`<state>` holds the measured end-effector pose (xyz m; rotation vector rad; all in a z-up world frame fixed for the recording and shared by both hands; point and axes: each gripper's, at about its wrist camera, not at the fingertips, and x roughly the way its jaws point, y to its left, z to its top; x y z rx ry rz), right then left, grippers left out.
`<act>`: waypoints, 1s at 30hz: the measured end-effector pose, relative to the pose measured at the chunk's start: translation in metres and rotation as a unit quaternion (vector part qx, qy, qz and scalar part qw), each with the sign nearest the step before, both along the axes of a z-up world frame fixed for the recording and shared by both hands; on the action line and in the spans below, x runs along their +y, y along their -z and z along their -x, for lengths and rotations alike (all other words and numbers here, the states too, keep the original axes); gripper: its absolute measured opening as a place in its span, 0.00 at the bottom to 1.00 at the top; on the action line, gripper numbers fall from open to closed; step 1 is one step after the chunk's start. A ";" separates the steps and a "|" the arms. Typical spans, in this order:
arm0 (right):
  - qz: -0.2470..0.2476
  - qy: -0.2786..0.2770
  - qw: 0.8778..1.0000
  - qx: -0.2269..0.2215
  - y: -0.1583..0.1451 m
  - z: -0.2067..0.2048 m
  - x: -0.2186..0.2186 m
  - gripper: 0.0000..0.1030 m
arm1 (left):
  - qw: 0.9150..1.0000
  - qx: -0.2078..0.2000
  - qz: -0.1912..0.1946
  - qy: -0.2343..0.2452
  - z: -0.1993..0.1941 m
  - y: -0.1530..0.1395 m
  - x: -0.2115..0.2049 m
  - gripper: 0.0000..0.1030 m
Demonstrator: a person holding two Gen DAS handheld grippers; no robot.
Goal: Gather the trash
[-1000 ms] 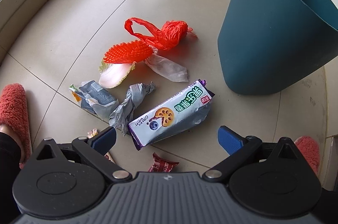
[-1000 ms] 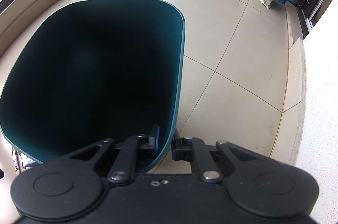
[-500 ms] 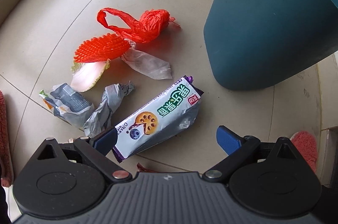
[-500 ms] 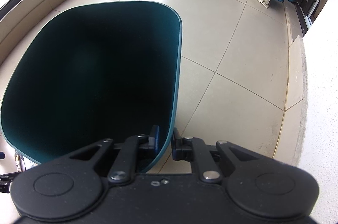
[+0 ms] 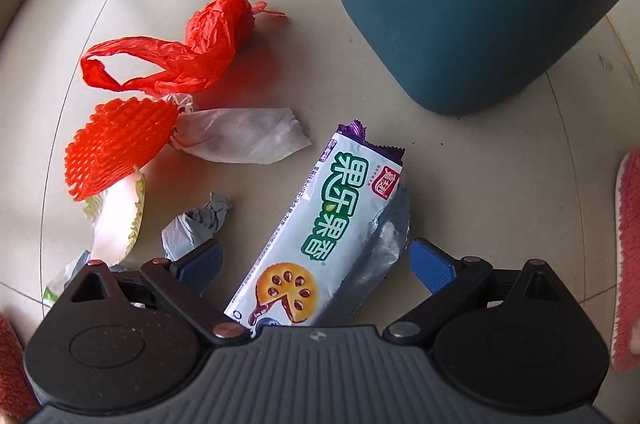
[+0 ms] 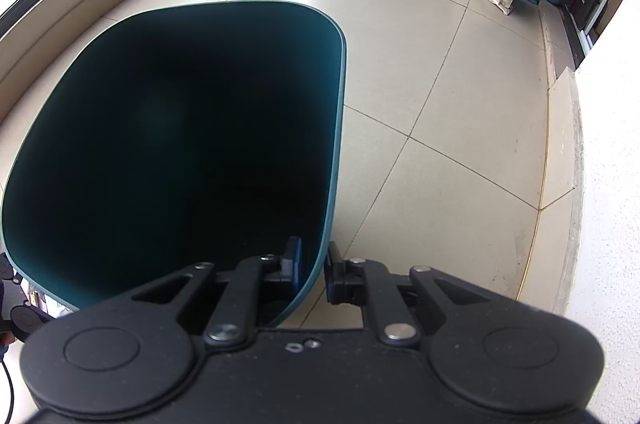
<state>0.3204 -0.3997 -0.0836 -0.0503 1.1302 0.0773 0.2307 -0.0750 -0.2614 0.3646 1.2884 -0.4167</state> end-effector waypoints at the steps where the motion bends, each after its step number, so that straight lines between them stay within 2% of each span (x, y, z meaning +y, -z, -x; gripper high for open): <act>1: 0.000 0.000 1.000 0.001 0.000 0.000 -0.001 0.10 | 1.000 0.006 0.001 0.005 -0.003 0.006 0.000 0.97; 4: 0.000 0.000 1.000 0.001 -0.001 -0.001 -0.001 0.10 | 1.000 0.023 -0.001 0.006 -0.011 0.022 0.002 0.91; 6: 0.001 0.001 1.000 0.000 -0.001 -0.001 -0.002 0.10 | 0.999 0.047 0.004 -0.004 -0.016 0.033 0.005 0.68; 11: 0.006 0.002 1.000 -0.001 0.000 -0.002 0.000 0.10 | 0.997 0.061 0.017 -0.032 -0.020 0.042 0.014 0.58; 14: 0.011 0.002 1.000 -0.001 0.000 -0.002 0.001 0.09 | 0.997 0.057 0.010 -0.046 -0.018 0.040 0.016 0.52; 19: 0.013 0.000 1.000 -0.007 0.000 0.000 0.002 0.09 | 0.996 0.039 0.008 -0.081 -0.011 0.023 0.019 0.46; 20: 0.015 -0.002 1.000 -0.009 -0.001 0.001 0.002 0.09 | 0.996 0.037 0.006 -0.087 -0.010 0.019 0.019 0.41; 23: 0.013 -0.004 1.000 -0.012 -0.001 0.003 0.003 0.09 | 0.994 0.033 -0.002 -0.107 -0.010 0.004 0.021 0.41; 26: 0.009 -0.003 1.000 -0.015 -0.001 0.005 0.002 0.09 | 0.992 0.027 0.007 -0.127 -0.008 -0.015 0.026 0.40; 30: 0.008 -0.005 1.000 -0.019 -0.003 0.008 0.001 0.10 | 0.988 0.019 0.013 -0.154 -0.001 -0.052 0.032 0.40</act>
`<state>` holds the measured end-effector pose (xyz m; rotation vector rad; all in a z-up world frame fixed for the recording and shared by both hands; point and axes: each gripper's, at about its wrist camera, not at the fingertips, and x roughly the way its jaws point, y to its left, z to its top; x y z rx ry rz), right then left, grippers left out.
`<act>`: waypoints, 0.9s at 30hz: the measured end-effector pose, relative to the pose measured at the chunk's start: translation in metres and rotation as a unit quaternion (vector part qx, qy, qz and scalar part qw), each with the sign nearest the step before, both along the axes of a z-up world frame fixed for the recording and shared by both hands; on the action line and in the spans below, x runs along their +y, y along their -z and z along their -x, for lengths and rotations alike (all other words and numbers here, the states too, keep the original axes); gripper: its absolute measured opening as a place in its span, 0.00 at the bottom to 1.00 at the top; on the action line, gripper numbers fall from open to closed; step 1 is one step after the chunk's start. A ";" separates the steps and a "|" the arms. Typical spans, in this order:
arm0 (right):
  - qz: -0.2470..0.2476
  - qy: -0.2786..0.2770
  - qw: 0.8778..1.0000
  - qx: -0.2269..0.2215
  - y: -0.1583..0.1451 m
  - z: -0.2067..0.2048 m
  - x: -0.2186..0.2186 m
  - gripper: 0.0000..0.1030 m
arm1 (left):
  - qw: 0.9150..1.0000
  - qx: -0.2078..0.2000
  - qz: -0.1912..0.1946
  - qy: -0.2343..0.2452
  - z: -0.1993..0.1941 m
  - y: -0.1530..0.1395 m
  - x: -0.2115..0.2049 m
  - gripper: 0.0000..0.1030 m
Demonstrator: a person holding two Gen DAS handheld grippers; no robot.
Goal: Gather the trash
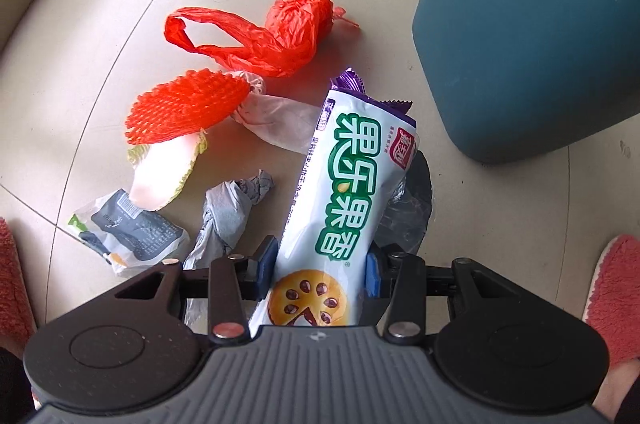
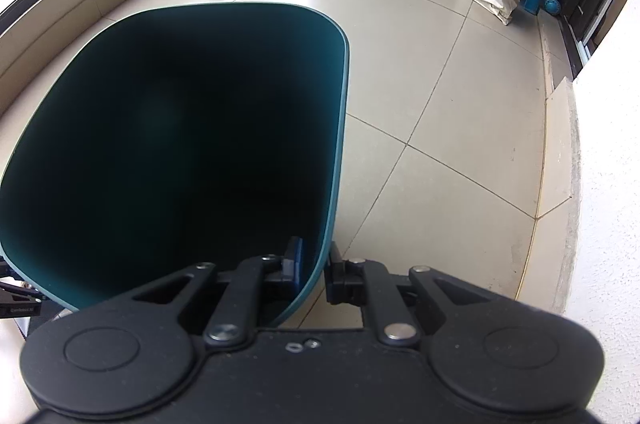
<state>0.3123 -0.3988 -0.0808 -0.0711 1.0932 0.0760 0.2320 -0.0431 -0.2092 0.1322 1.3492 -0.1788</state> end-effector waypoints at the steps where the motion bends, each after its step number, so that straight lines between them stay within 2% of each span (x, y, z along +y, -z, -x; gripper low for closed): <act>1: -0.002 0.000 1.000 -0.001 0.000 0.001 -0.001 0.10 | 1.000 -0.001 0.002 -0.005 0.002 -0.009 0.001 0.40; 11: 0.006 -0.014 1.000 -0.008 -0.001 0.008 0.002 0.10 | 0.999 -0.034 0.031 -0.028 0.013 -0.120 -0.011 0.40; 19: -0.004 -0.059 0.998 -0.001 -0.005 0.027 0.015 0.10 | 0.993 -0.098 0.061 -0.014 0.010 -0.221 -0.036 0.40; 23: -0.026 -0.071 0.997 0.013 -0.007 0.039 0.018 0.10 | 0.992 -0.110 0.062 0.010 0.008 -0.247 -0.062 0.40; 27: -0.024 -0.081 0.996 0.027 -0.010 0.051 0.026 0.10 | 0.993 -0.101 0.058 0.020 0.001 -0.248 -0.096 0.41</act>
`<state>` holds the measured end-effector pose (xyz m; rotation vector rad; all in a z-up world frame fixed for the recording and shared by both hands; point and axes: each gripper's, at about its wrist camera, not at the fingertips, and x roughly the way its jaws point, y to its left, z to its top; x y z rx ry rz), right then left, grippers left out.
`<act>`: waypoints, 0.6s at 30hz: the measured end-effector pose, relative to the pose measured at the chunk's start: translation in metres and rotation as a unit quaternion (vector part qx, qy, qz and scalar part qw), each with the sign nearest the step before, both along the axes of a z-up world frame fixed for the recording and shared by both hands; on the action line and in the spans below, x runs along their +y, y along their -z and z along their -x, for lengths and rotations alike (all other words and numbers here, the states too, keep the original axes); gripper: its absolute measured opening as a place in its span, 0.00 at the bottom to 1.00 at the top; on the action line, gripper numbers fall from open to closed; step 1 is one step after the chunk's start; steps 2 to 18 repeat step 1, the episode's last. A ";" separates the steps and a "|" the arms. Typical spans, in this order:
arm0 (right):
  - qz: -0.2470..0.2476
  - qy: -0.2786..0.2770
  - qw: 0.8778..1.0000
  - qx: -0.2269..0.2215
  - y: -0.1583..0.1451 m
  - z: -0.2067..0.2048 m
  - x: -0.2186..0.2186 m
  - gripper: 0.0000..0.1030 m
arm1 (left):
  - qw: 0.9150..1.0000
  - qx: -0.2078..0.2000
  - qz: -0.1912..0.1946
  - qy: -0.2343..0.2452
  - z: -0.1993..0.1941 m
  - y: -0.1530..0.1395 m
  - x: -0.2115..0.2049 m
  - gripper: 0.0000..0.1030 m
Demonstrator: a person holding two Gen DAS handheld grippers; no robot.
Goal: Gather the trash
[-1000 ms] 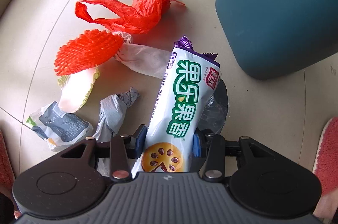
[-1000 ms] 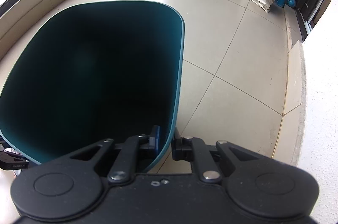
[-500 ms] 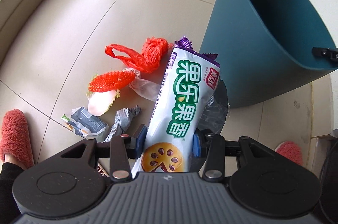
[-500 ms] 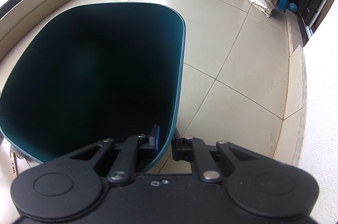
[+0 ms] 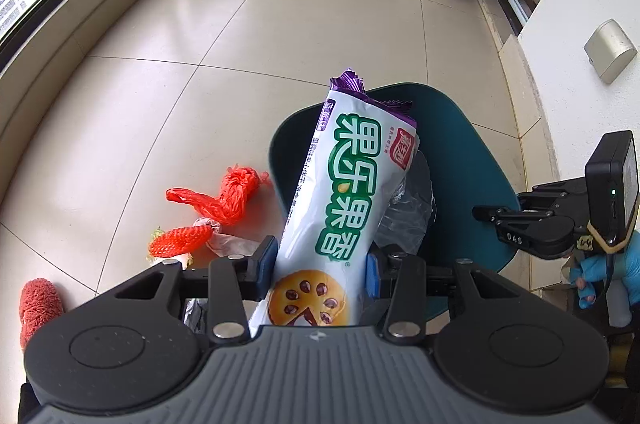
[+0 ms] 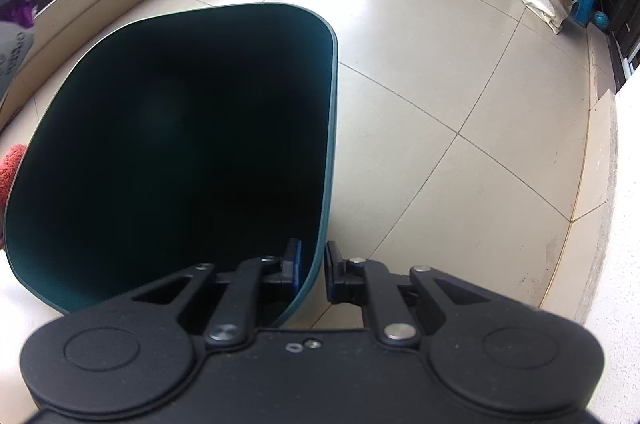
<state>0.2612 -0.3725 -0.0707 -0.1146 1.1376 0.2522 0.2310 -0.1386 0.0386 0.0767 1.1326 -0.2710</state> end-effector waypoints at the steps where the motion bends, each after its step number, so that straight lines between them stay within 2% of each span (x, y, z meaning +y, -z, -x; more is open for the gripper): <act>1: 0.004 -0.004 1.000 0.000 0.000 0.002 0.002 0.10 | 1.000 0.006 0.003 0.000 -0.004 0.002 -0.006 0.41; 18: 0.004 -0.004 1.000 0.000 0.000 0.002 0.002 0.10 | 1.000 0.006 0.003 0.000 -0.004 0.002 -0.006 0.41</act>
